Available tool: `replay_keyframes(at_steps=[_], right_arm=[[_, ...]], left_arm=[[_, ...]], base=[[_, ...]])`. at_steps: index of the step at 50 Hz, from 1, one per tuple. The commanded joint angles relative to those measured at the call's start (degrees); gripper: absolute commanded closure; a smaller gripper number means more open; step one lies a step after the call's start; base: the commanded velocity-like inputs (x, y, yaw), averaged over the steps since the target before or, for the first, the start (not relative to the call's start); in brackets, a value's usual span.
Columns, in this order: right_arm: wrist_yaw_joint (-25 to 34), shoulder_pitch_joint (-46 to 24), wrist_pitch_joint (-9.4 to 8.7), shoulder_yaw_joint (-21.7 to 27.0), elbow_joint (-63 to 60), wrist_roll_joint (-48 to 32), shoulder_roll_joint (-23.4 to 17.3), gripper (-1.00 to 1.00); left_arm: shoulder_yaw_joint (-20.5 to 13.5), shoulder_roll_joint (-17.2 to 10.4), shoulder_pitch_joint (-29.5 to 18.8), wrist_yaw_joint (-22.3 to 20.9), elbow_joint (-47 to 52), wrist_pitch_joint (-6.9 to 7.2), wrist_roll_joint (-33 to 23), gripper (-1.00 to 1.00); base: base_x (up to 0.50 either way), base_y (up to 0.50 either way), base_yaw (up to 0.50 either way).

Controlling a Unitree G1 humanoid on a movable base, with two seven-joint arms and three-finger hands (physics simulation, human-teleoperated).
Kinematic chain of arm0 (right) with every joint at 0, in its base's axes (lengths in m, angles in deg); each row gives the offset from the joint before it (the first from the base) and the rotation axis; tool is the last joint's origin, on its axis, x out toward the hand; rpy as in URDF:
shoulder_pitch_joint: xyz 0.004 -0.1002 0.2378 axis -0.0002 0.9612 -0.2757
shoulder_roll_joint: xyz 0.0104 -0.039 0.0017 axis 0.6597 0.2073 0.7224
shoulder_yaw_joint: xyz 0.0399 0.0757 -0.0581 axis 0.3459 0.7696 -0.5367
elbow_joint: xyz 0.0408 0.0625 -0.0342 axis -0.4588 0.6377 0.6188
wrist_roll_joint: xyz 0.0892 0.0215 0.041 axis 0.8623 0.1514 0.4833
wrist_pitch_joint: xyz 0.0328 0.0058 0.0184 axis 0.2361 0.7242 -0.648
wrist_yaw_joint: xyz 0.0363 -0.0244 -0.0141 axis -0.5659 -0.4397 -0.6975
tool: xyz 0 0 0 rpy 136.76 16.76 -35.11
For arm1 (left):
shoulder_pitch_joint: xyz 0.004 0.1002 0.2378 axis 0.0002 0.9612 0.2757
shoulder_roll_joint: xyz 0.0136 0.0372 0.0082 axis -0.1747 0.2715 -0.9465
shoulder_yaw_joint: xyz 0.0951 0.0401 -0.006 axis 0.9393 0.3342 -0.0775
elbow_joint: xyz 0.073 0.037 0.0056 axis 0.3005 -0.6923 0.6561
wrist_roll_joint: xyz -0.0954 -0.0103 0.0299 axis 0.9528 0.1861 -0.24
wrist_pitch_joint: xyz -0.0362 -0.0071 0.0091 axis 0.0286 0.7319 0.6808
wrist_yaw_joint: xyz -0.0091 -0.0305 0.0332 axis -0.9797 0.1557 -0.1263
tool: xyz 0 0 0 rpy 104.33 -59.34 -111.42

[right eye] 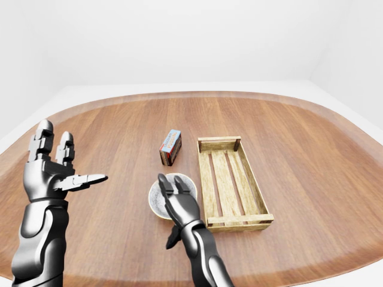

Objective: Pick up the bowl on the left and put it in the tray.

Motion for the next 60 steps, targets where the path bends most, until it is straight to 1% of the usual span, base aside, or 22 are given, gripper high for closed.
replay_keyframes(at_steps=[1,19,31,40,47,60], right_arm=[[0.0,-0.6,0.00,0.3,1.8,-1.4,0.3,-1.00],[1.5,-2.9,0.00,1.6,7.8,-5.5,1.3,-1.00],[2.0,-3.3,0.00,2.3,11.1,-6.2,1.6,-1.00],[3.7,-4.0,0.00,3.1,12.0,-7.2,1.5,-1.00],[6.1,-4.3,0.00,3.5,12.1,-7.7,1.4,-1.00],[8.1,-5.3,0.00,4.9,12.2,-8.5,1.2,-1.00]], left_arm=[[-0.1,0.0,0.0,0.0,0.1,0.00,0.2,-1.00],[0.1,-0.1,-0.3,0.1,-0.7,0.00,-0.1,-1.00],[0.1,-0.1,-0.4,0.1,-0.7,0.00,-0.1,-1.00],[0.2,0.0,-0.2,0.1,-0.7,0.00,-0.3,-1.00],[0.4,0.0,-0.2,0.1,-0.8,0.00,-0.3,-1.00],[0.4,0.1,-0.1,0.1,-0.7,0.00,-0.5,-1.00]], base=[[0.00,0.00,0.00],[0.00,0.00,0.00],[0.00,0.00,0.00],[0.00,0.00,0.00],[0.00,0.00,0.00],[0.00,0.00,0.00]])
